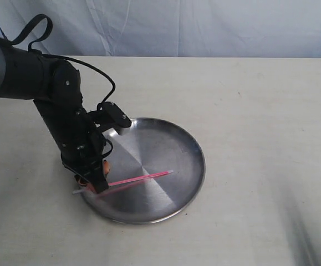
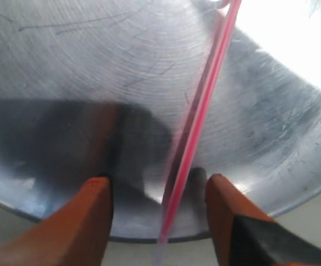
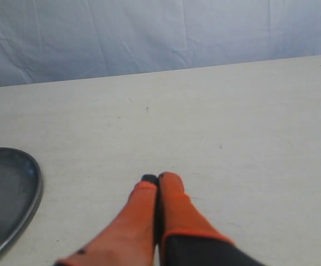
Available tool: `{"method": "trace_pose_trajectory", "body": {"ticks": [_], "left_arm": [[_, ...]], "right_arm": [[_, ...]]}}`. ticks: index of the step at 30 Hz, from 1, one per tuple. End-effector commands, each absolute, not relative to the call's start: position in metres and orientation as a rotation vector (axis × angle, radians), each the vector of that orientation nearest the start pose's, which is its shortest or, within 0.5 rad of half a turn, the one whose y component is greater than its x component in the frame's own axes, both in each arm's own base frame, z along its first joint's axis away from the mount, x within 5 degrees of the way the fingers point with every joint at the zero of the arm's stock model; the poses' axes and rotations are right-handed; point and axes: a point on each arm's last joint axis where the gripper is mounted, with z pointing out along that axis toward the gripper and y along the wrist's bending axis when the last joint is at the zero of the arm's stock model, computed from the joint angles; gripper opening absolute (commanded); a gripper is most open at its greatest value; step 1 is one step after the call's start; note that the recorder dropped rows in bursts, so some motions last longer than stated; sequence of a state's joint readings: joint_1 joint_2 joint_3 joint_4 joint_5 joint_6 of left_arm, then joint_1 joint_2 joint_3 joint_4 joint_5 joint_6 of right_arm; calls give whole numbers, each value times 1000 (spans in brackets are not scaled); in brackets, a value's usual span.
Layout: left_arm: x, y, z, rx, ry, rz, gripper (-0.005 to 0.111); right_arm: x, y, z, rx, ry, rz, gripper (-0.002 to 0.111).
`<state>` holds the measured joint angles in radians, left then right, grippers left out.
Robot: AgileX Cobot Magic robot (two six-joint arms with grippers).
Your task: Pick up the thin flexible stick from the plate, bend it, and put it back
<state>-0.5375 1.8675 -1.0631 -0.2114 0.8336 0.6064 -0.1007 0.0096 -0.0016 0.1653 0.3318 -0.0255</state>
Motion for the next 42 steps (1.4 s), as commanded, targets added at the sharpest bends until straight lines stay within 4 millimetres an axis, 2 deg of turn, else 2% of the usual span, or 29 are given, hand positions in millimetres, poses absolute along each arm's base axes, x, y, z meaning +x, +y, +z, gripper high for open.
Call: {"method": "trace_pose_trajectory", "body": {"ticks": [1, 32, 34, 38, 41, 42], "left_arm": [[273, -181, 137, 1490, 2752, -259, 51], [273, -182, 135, 1474, 2758, -275, 49], [273, -182, 135, 1473, 2757, -275, 43], [273, -182, 133, 1473, 2759, -274, 22], [273, -182, 133, 1473, 2759, -274, 0], [273, -182, 133, 1473, 2759, -274, 0]], "right_arm": [[54, 0, 184, 170, 1803, 73, 0], [54, 0, 184, 170, 1803, 73, 0], [54, 0, 184, 170, 1803, 73, 0], [54, 0, 184, 170, 1803, 73, 0], [54, 0, 184, 170, 1803, 73, 0], [54, 0, 184, 170, 1801, 73, 0]]}}
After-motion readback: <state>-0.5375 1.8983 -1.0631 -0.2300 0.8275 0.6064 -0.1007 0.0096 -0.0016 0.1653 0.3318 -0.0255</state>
